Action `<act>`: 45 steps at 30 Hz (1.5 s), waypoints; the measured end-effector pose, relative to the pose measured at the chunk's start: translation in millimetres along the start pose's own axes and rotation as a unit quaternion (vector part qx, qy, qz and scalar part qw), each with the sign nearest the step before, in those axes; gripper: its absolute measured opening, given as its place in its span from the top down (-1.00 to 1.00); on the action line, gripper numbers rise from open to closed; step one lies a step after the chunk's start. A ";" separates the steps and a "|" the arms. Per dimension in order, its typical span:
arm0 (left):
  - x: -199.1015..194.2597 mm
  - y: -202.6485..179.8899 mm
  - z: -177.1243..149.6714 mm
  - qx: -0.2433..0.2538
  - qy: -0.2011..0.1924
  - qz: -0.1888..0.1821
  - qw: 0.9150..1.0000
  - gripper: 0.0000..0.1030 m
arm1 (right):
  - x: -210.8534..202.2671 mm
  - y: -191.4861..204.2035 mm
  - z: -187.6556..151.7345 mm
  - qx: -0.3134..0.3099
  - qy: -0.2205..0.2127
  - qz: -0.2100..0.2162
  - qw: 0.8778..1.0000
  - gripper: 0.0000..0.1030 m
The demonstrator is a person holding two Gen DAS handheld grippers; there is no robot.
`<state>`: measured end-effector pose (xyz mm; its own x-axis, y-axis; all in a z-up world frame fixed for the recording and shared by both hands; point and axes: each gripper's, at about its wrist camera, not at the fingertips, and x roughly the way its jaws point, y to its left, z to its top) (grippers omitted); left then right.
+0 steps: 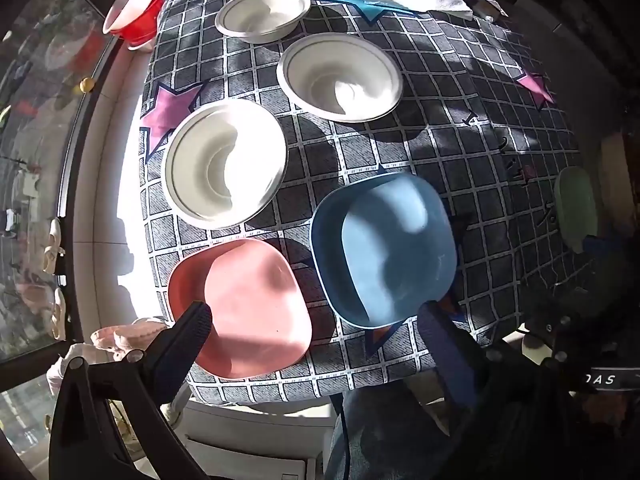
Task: Organize plates and bowls
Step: 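Move the right gripper toward the blue plate's rim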
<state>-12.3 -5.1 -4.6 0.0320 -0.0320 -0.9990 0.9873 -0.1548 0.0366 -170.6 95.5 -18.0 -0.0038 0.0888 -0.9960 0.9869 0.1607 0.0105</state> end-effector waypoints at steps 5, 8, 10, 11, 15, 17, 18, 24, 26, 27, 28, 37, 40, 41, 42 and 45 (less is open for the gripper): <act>11.1 0.5 -5.9 -0.014 0.005 -0.001 1.000 -0.99 | 13.3 0.4 2.8 -0.006 0.023 -0.004 1.000 -1.00; 15.0 5.5 -9.9 -0.027 -0.001 0.007 1.000 -0.99 | 12.4 8.9 1.0 -0.025 0.028 -0.020 0.999 -1.00; 17.9 8.7 -11.5 -0.034 -0.005 0.010 0.999 -0.99 | 10.1 10.3 0.9 -0.044 0.025 -0.030 0.998 -1.00; 19.4 10.5 -12.3 -0.037 -0.015 0.015 0.999 -0.99 | 8.8 11.9 1.0 -0.051 0.026 -0.035 0.998 -1.00; 21.5 14.0 -10.8 -0.049 -0.021 -0.004 0.999 -0.99 | 6.2 13.1 3.1 -0.064 0.032 -0.038 0.997 -1.00; 20.5 15.7 -9.6 -0.055 -0.030 -0.016 0.998 -0.99 | 8.1 12.3 4.8 -0.064 0.034 -0.036 0.997 -1.00; 19.9 16.3 -9.6 -0.057 -0.035 -0.016 0.998 -0.99 | 9.2 12.1 4.2 -0.062 0.033 -0.041 0.997 -1.00; 26.0 18.9 -12.1 -0.067 -0.026 -0.021 0.997 -0.99 | 19.0 10.0 7.3 -0.044 0.041 -0.041 0.997 -1.00; 29.1 19.8 -13.4 -0.072 -0.019 -0.020 0.997 -0.99 | 22.2 9.1 11.2 -0.033 0.044 -0.034 0.998 -1.00; 30.6 20.4 -13.7 -0.073 -0.016 -0.020 0.997 -0.99 | 23.9 8.7 13.1 -0.027 0.045 -0.031 0.998 -1.00; 32.3 21.2 -14.0 -0.075 -0.013 -0.018 0.997 -0.99 | 25.9 7.9 14.9 -0.020 0.045 -0.027 0.998 -1.00; 47.7 35.6 -15.6 -0.098 0.008 0.004 0.995 -0.99 | 50.8 5.1 36.3 0.003 0.034 -0.015 0.999 -1.00; 52.8 42.7 -16.3 -0.105 0.013 0.017 0.994 -0.99 | 61.7 1.2 47.4 0.012 0.026 -0.014 1.000 -1.00; 54.8 44.3 -16.5 -0.106 0.017 0.021 0.994 -0.99 | 66.0 1.3 51.4 0.012 0.024 -0.014 1.000 -1.00; 56.5 45.5 -16.4 -0.106 0.022 0.024 0.994 -0.99 | 70.0 1.3 55.2 0.011 0.020 -0.013 1.000 -1.00; 60.4 42.8 -15.6 -0.100 0.033 0.034 0.994 -0.99 | 83.6 4.3 65.0 0.013 0.017 -0.002 1.000 -1.00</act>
<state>34.3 1.7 -63.7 0.1037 0.0309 -0.9941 0.9935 0.0442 0.1050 -156.2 39.7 -106.9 -0.0133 0.1217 -0.9925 0.9909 0.1348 0.0032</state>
